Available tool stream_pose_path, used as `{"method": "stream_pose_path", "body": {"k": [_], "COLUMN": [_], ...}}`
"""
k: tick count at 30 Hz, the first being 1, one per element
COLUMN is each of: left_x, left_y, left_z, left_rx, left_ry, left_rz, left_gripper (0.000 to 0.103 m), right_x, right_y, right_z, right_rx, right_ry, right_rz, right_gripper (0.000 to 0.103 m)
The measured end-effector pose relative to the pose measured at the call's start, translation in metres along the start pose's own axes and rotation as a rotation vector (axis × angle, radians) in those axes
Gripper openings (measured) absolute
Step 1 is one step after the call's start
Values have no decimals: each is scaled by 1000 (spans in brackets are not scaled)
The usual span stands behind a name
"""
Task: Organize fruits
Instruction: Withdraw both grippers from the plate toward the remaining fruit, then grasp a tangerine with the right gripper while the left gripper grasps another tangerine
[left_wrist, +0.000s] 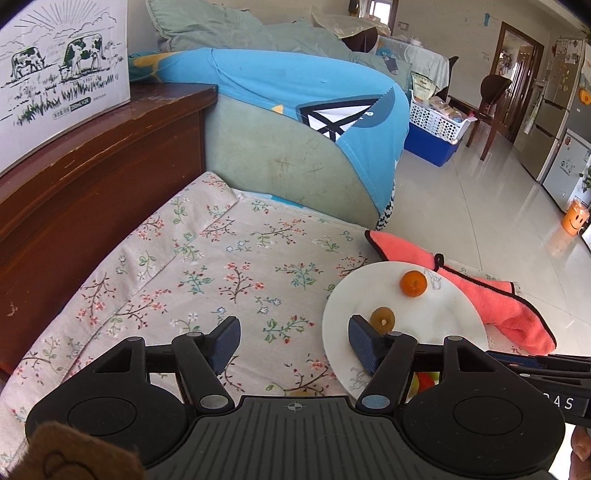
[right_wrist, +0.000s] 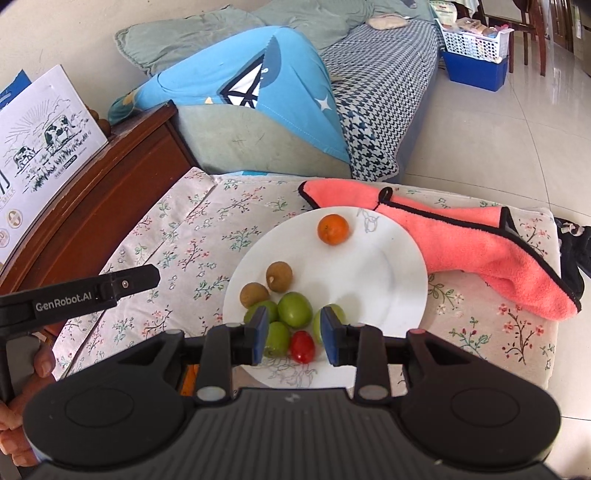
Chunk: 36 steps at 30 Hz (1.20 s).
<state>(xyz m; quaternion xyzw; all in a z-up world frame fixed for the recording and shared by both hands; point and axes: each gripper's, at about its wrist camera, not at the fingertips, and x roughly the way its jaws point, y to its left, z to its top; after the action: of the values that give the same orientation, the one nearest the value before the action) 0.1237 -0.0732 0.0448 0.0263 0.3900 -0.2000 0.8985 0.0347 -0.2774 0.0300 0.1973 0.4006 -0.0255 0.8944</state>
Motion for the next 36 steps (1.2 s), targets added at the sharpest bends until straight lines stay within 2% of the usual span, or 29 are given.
{"method": "stream_pose_path", "body": {"k": [7, 18, 24, 31, 36], "left_x": [-11, -5, -2, 0, 2], "left_y": [24, 40, 45, 50, 56], "left_z": [-14, -39, -49, -56, -60], "left_rx": [-27, 4, 17, 26, 38], "left_ry": [24, 83, 106, 126, 138], "left_rz": [16, 43, 37, 49, 61], "left_gripper": [65, 66, 66, 66, 66], "right_x": [0, -5, 6, 24, 39], "right_y": [14, 21, 31, 35, 39], "right_z": [-12, -27, -30, -31, -33], "right_rx": [-31, 48, 52, 129, 177], "right_ry": [27, 65, 102, 151, 173], "right_rz": [25, 88, 88, 111, 91], "right_gripper": [32, 33, 33, 33, 32]}}
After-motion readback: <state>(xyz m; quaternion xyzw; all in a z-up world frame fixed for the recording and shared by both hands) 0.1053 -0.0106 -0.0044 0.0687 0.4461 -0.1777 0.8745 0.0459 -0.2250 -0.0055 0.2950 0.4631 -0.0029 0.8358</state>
